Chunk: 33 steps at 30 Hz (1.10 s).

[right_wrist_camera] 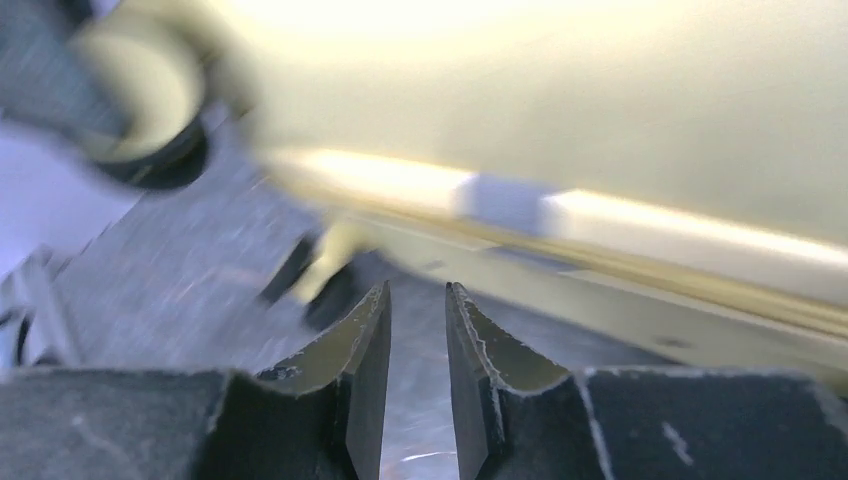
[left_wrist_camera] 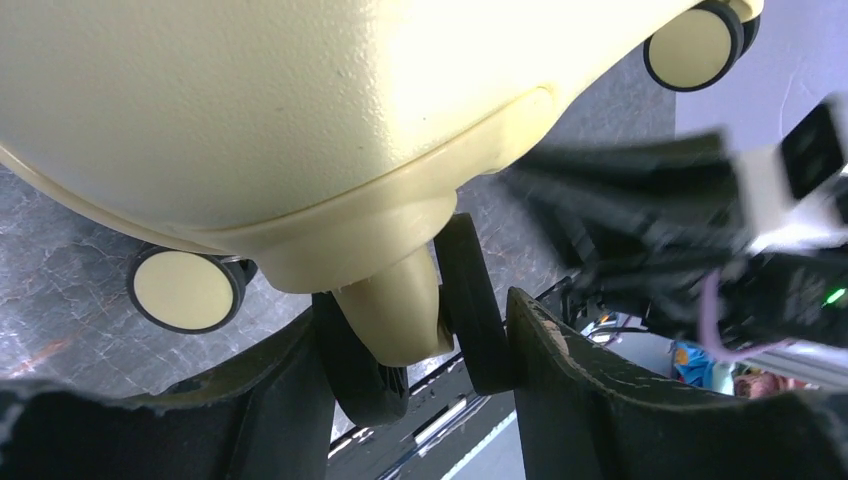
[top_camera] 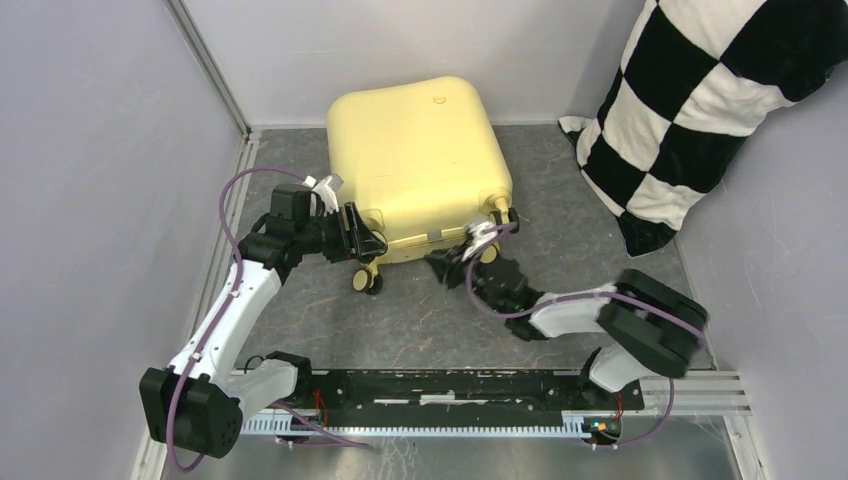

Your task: Pack the luggage

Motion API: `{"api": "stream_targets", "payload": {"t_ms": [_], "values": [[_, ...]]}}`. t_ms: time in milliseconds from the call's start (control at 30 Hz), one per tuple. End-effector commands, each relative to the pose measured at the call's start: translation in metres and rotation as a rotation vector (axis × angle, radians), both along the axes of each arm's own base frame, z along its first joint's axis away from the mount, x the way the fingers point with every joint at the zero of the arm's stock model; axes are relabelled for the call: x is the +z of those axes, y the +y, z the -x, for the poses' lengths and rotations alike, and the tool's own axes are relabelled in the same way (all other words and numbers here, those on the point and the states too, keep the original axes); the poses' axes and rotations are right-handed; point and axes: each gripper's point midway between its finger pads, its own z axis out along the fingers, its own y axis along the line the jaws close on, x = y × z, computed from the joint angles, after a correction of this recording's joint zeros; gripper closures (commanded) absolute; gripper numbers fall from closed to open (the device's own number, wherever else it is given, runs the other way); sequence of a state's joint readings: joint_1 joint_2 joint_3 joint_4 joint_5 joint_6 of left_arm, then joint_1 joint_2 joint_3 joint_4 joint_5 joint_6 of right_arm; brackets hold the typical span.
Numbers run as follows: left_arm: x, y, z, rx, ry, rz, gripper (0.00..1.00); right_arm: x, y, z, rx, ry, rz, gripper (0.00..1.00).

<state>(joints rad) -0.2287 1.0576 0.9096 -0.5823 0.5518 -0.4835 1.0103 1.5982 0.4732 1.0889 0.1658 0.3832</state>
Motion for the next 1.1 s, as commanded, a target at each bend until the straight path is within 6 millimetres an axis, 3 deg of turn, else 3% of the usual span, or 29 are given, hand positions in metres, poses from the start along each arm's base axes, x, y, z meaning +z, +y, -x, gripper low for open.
{"api": "stream_targets", "payload": {"t_ms": [0, 167, 300, 333, 367, 400, 433, 533, 633, 733, 833, 933, 1067], "values": [[0.107, -0.03, -0.003, -0.299, -0.529, 0.09, 0.98, 0.016, -0.068, -0.041, -0.265, 0.103, -0.048, 0.67], [0.085, -0.029, 0.008, -0.362, -0.5, 0.045, 0.98, 0.03, -0.101, -0.079, -0.365, 0.11, 0.012, 0.68], [0.067, -0.042, 0.034, -0.442, -0.44, 0.077, 0.95, 0.038, -0.127, -0.109, -0.448, 0.122, 0.052, 0.69], [0.066, -0.048, 0.042, -0.476, -0.43, 0.09, 0.86, 0.038, -0.137, -0.116, -0.477, 0.13, 0.058, 0.69], [0.069, -0.053, 0.048, -0.503, -0.432, 0.095, 0.63, 0.037, -0.147, -0.122, -0.503, 0.14, 0.062, 0.7], [0.073, -0.055, 0.051, -0.521, -0.443, 0.092, 0.28, 0.036, -0.157, -0.127, -0.529, 0.151, 0.065, 0.7], [0.082, -0.055, 0.051, -0.532, -0.467, 0.09, 0.04, 0.035, -0.165, -0.129, -0.549, 0.157, 0.064, 0.7], [0.111, -0.049, 0.042, -0.552, -0.584, 0.007, 0.0, 0.03, -0.193, -0.138, -0.617, 0.174, 0.068, 0.71], [0.134, -0.035, 0.02, -0.525, -0.71, -0.133, 0.0, 0.028, -0.224, -0.149, -0.684, 0.189, 0.052, 0.7], [0.15, -0.007, -0.021, -0.384, -0.82, -0.297, 0.0, 0.033, -0.246, -0.166, -0.715, 0.19, 0.036, 0.7], [0.157, 0.039, -0.079, -0.175, -0.863, -0.465, 0.0, 0.037, -0.242, -0.183, -0.671, 0.212, 0.08, 0.7], [0.157, 0.071, -0.124, -0.108, -0.823, -0.471, 0.0, 0.041, -0.234, -0.185, -0.628, 0.214, 0.066, 0.69], [0.122, 0.092, -0.171, -0.108, -0.721, -0.509, 0.0, 0.022, -0.228, -0.17, -0.607, 0.278, 0.03, 0.69]]}}
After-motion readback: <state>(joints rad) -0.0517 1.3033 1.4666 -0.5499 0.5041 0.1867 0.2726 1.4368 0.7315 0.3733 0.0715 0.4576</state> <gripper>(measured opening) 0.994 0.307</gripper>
